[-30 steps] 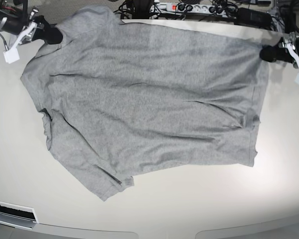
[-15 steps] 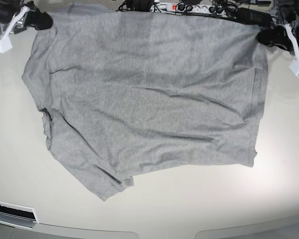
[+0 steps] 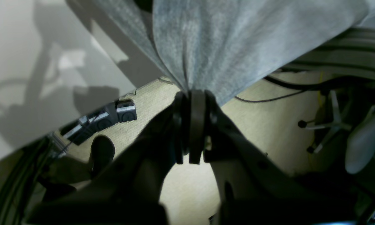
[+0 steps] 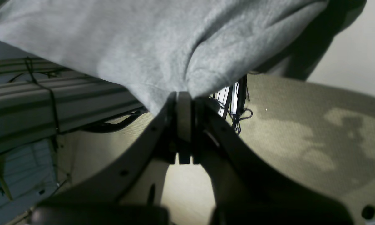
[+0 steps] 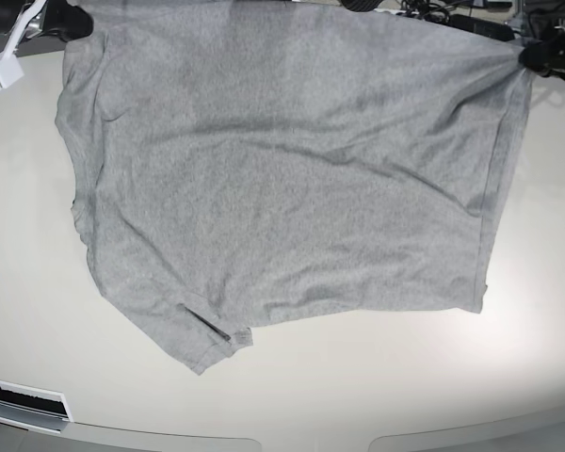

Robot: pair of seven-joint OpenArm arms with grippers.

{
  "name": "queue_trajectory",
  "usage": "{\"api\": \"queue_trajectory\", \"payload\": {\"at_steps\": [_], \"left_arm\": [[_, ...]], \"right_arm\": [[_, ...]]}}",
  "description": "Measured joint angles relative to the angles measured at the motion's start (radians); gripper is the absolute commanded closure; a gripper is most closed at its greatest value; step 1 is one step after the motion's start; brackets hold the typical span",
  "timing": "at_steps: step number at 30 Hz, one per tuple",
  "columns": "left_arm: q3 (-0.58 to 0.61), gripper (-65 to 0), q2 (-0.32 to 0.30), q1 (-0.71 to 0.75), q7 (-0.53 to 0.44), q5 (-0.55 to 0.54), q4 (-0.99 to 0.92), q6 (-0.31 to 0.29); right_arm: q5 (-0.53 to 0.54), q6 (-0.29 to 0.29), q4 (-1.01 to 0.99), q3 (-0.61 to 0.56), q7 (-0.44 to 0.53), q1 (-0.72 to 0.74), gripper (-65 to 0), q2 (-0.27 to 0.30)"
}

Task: Layout the t-shirt on the table in an organized manner, then fold the t-shirt properly
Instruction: 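Lift the held corners with both grippers and stretch the shirt taut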

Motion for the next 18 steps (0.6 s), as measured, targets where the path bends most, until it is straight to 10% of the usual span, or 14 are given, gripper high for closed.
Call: {"api": "queue_trajectory", "payload": {"at_steps": [18], "left_arm": [[-0.004, 0.0, 0.002, 0.091, -0.054, 0.065, 0.001, 0.000]], "right_arm": [[0.005, 0.000, 0.000, 0.086, 0.003, -0.067, 0.0, 0.000]]}}
